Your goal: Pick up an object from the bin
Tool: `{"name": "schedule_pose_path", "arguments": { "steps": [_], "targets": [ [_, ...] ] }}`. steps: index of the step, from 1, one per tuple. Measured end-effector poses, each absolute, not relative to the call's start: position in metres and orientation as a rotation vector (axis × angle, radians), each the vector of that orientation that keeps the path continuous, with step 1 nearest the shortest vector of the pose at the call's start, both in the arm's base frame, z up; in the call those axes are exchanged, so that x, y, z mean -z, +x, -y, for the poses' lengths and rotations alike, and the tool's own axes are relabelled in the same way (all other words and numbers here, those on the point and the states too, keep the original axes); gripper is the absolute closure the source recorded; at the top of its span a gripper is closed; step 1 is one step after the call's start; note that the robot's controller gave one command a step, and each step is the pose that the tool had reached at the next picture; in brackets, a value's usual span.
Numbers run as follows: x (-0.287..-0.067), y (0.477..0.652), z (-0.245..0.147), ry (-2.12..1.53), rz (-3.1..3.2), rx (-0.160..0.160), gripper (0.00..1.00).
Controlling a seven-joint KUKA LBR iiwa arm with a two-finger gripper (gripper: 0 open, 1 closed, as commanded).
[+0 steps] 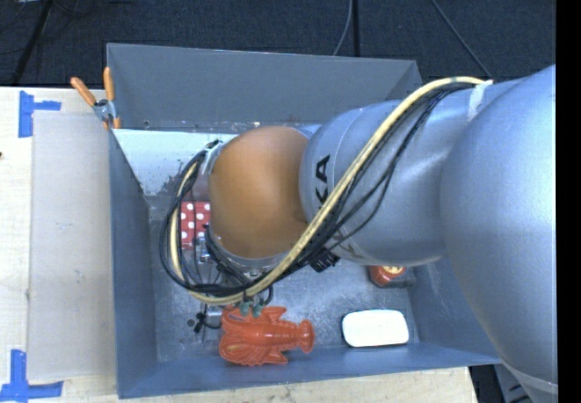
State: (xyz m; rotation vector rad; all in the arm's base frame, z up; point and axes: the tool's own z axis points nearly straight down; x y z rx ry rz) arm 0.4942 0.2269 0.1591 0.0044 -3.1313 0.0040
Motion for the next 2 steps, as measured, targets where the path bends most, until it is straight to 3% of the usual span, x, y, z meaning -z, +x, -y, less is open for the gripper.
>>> {"name": "schedule_pose_path", "arguments": {
  "steps": [1, 2],
  "targets": [
    [-0.161, 0.495, -0.226, 0.002, 3.134, -0.003, 0.00],
    [-0.211, 0.499, -0.229, 0.033, 3.129, -0.007, 0.00]
  ]
}}
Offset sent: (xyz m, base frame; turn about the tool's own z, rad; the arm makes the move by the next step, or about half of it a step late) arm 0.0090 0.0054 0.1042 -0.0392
